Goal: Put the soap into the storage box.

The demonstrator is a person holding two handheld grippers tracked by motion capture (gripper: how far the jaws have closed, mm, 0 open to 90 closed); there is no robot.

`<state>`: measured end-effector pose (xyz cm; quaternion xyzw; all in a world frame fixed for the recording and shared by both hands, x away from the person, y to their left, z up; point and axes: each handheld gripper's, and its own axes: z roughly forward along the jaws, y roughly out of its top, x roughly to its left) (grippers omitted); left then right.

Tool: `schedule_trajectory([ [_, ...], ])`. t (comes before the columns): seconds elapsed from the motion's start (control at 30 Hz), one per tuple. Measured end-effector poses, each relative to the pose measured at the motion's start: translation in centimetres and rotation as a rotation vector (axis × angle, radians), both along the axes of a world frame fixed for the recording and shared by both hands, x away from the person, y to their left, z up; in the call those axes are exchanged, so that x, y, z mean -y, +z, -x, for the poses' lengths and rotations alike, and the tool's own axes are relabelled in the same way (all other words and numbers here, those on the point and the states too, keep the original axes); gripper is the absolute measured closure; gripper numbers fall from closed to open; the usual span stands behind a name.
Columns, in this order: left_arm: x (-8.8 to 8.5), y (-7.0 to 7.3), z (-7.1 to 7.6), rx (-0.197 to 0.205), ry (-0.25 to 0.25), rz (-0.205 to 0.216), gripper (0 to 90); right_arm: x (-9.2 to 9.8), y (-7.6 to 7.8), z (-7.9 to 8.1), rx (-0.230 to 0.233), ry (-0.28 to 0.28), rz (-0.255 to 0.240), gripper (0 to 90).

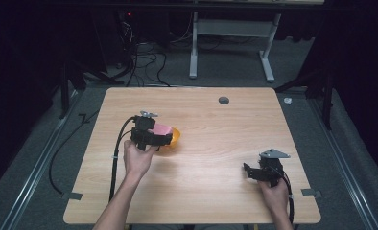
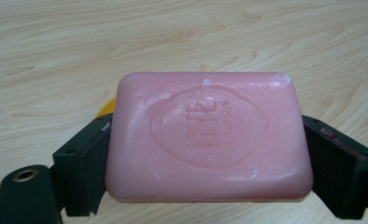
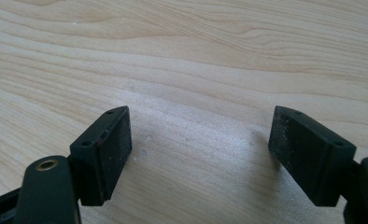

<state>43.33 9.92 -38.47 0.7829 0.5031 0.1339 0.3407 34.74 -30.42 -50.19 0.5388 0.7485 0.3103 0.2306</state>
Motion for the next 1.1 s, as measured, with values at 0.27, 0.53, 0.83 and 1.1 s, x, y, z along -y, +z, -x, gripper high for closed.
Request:
schedule_trajectory([
  [0.27, 0.2, -0.5, -0.7, -0.019, 0.011, 0.000, 13.6, 0.0, 0.0, 0.0, 0.001, 0.001, 0.000, 21.9],
  [0.53, 0.2, -0.9, -1.1, -0.028, 0.026, -0.001, 13.6, 0.0, 0.0, 0.0, 0.000, 0.001, 0.000, 21.9],
  [0.83, 0.3, -1.3, -1.7, -0.039, 0.043, -0.004, 13.6, 0.0, 0.0, 0.0, 0.000, 0.001, 0.001, 21.9],
  [1.1, 0.5, -1.8, -2.0, -0.047, 0.045, -0.022, 13.5, 0.0, 0.0, 0.0, 0.000, 0.000, 0.000, 21.9],
])
